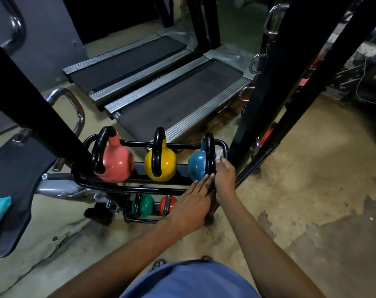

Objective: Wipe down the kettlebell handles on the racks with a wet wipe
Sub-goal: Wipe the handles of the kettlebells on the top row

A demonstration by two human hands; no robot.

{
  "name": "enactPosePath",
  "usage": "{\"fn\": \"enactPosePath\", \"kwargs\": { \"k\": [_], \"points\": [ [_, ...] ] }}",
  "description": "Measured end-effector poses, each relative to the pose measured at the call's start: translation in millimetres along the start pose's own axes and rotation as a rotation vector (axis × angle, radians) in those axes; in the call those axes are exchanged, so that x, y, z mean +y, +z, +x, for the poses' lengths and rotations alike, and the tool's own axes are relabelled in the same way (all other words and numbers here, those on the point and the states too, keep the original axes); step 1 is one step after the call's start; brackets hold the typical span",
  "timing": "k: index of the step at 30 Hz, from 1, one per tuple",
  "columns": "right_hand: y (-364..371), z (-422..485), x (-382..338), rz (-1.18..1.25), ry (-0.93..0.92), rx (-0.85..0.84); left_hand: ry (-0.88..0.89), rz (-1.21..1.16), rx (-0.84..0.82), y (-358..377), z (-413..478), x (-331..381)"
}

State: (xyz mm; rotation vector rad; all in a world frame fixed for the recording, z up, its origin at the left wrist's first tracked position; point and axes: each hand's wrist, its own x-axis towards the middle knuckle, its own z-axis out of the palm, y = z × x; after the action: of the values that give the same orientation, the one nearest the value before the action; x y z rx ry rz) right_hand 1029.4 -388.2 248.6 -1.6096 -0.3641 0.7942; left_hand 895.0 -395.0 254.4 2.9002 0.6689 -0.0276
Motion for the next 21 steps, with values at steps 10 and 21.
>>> {"fn": "enactPosePath", "kwargs": {
  "k": [10, 21],
  "points": [
    [-23, 34, -2, 0.092, 0.261, -0.24, -0.022, -0.047, 0.009, 4, 2, -2],
    [-18, 4, -6, -0.306, -0.424, 0.046, 0.052, -0.098, 0.117, -31, 31, -43]
  ]
}}
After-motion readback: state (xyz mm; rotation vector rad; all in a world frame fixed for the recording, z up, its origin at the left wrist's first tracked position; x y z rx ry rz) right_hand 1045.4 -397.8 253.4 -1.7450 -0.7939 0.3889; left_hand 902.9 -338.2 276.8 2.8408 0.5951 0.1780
